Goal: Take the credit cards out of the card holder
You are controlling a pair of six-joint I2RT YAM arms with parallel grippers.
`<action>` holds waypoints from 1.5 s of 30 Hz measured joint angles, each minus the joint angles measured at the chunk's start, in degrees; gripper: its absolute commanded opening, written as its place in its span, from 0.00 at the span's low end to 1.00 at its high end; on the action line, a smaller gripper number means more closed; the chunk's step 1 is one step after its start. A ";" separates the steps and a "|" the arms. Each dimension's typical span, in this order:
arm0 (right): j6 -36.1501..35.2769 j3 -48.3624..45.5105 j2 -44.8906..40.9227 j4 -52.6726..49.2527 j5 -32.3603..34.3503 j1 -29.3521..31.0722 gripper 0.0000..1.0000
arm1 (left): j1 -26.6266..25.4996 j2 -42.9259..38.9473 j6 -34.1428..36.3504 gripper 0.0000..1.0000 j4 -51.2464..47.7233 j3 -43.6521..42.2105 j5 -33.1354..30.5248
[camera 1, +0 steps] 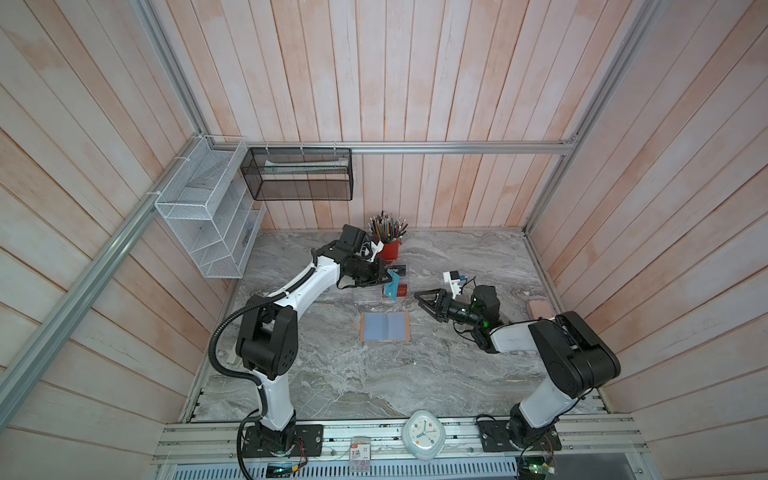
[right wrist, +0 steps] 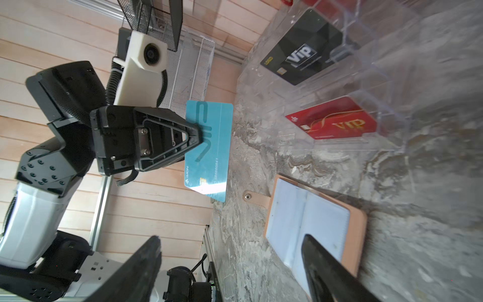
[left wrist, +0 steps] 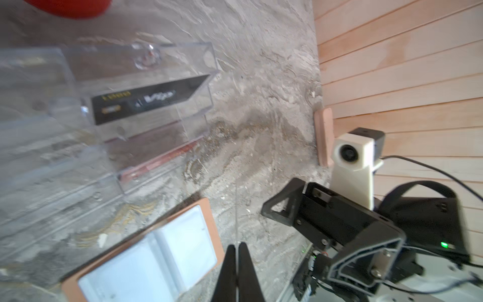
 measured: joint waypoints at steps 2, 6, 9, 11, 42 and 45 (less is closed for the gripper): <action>-2.95 0.22 -2.12 -5.99 0.57 -1.18 0.88 | -0.09 1.57 2.67 0.00 -3.69 3.43 -3.85; -7.17 0.37 -4.83 -14.19 1.25 -2.64 0.96 | -1.01 3.76 7.56 0.00 -8.48 9.01 -13.51; -9.62 0.44 -6.43 -18.93 1.70 -3.28 0.98 | -2.43 3.89 10.95 0.00 -10.19 11.61 -20.33; -11.08 0.59 -7.19 -21.73 1.97 -3.50 0.98 | -3.58 3.89 13.70 0.00 -10.40 13.49 -24.06; -18.49 4.59 -6.21 -34.21 0.63 -9.20 0.98 | -7.56 12.55 59.89 0.00 -5.64 28.50 -34.84; -19.26 4.59 -5.51 -34.86 0.44 -10.23 0.98 | -7.61 12.79 62.03 0.00 -5.38 28.48 -33.05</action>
